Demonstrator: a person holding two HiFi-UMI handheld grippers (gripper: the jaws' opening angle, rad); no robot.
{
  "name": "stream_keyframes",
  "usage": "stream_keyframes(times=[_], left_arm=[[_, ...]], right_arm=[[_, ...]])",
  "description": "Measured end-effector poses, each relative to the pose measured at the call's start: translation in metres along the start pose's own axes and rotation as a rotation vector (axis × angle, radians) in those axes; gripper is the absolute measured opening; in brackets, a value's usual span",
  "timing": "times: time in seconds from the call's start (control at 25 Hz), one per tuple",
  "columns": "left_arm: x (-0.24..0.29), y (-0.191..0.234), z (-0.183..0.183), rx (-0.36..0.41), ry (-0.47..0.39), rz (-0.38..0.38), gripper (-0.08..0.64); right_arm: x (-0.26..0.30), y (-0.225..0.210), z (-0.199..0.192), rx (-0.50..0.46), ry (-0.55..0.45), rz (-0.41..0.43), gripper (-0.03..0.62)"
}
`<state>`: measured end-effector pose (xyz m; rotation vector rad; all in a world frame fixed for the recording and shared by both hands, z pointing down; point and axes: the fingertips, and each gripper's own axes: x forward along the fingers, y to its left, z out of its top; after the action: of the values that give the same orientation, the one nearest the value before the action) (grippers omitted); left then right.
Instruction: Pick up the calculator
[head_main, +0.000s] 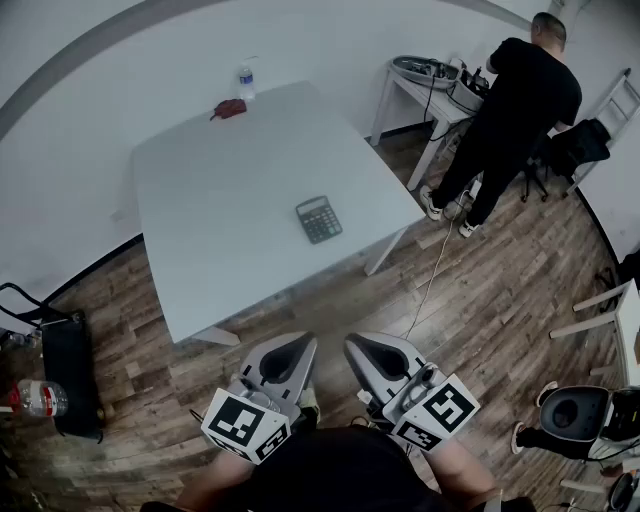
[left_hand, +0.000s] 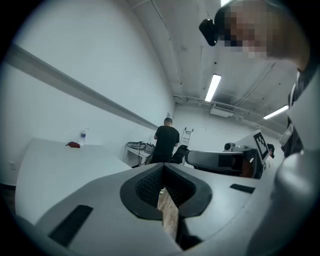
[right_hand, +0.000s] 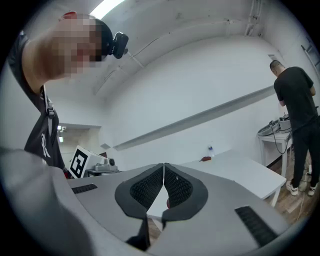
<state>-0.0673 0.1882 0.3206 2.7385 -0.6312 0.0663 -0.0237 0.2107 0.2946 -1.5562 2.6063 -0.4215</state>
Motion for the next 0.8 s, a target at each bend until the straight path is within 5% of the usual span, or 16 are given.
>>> stream_keyframes(times=[0.44, 0.8], left_arm=[[0.024, 0.052, 0.016, -0.019, -0.004, -0.024, 0.006], [0.076, 0.084, 0.024, -0.013, 0.008, 0.023, 0.006]], right_arm=[[0.054, -0.033, 0.018, 0.056, -0.035, 0.027, 0.015], [0.092, -0.098, 0.026, 0.118, -0.015, 0.141, 0.015]])
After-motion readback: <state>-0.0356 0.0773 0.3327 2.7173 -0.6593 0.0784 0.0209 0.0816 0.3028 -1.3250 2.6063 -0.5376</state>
